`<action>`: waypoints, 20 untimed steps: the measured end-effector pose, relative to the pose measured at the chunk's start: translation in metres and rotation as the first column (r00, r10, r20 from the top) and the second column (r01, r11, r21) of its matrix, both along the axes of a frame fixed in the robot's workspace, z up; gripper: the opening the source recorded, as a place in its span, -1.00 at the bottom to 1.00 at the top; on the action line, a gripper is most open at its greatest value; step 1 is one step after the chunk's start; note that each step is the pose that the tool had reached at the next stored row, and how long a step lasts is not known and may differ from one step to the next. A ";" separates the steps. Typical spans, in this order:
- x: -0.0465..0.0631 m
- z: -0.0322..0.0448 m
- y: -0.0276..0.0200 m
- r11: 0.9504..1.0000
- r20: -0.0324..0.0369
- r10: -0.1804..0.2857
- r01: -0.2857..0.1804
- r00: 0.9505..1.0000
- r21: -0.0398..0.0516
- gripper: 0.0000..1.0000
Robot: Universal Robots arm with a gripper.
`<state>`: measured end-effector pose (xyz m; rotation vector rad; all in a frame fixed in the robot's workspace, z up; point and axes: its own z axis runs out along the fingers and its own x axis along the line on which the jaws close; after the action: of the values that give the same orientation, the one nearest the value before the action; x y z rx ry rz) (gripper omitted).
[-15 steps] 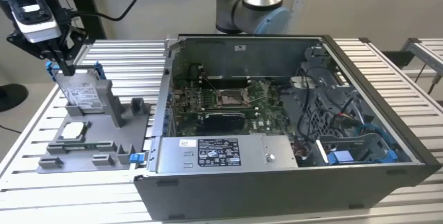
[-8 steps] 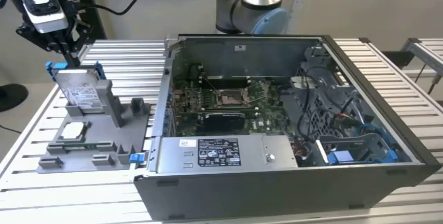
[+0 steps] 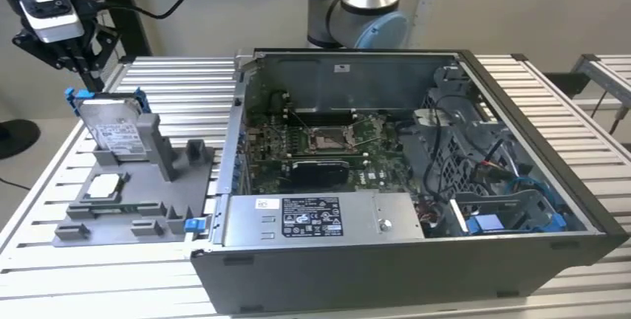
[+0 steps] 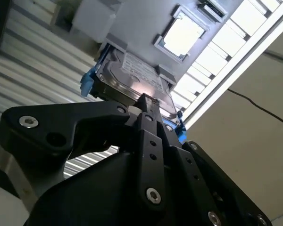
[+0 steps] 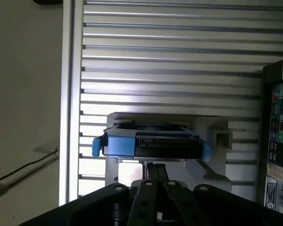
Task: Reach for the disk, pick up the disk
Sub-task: 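Reach for the disk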
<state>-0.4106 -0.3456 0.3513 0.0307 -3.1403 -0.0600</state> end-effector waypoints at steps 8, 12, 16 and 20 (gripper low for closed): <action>-0.021 -0.0013 0.0080 1.000 0.000 0.002 -0.002 1.000 0.000 -1.00; -0.024 -0.0015 0.0088 1.000 0.001 0.003 -0.003 1.000 0.000 -1.00; -0.024 -0.0015 0.0088 1.000 0.001 0.003 -0.003 1.000 0.000 -1.00; -0.024 -0.0015 0.0089 1.000 0.001 0.003 -0.003 1.000 0.000 -1.00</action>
<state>-0.4349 -0.3367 0.3498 0.0361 -3.1409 -0.0600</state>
